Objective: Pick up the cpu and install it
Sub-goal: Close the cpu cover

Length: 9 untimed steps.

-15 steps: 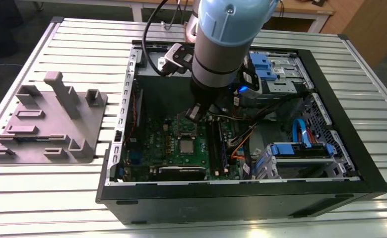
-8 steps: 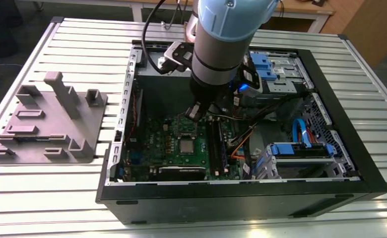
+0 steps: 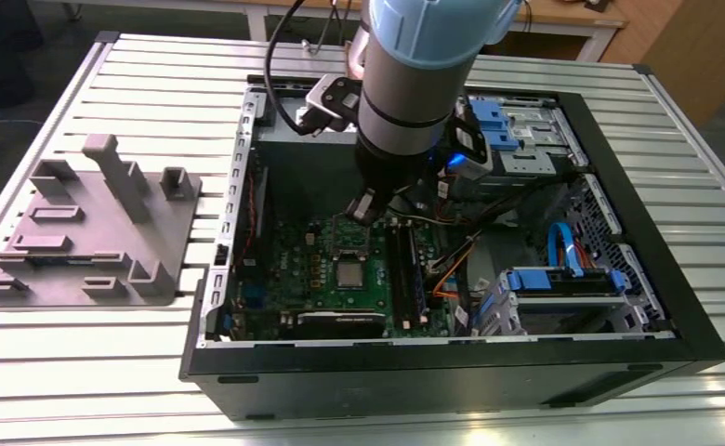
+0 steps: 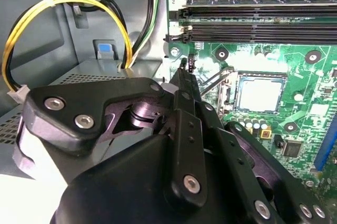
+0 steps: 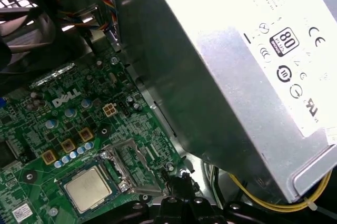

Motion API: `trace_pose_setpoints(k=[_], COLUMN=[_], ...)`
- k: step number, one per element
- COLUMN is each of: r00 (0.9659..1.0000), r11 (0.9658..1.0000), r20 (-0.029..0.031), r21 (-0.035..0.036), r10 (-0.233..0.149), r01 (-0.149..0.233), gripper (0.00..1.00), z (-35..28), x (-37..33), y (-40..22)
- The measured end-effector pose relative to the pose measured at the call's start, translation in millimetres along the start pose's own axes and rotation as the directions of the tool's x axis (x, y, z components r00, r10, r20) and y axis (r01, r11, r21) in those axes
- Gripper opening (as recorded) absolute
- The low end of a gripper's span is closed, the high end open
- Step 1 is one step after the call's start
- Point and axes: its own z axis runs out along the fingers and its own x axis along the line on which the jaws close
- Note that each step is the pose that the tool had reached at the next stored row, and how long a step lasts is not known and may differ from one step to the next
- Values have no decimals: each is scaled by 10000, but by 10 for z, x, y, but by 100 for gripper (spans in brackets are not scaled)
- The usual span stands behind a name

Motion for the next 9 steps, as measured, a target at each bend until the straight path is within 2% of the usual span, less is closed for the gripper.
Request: trace_pose_setpoints(k=[3, 9], r00=[10000, 9999], r11=[10000, 10000], r20=[-65, -114], r21=[41, 73], r10=[-1, 0], r01=[1, 1], gripper=[10, 10], z=[-7, -42], x=[1, -4], y=[3, 11])
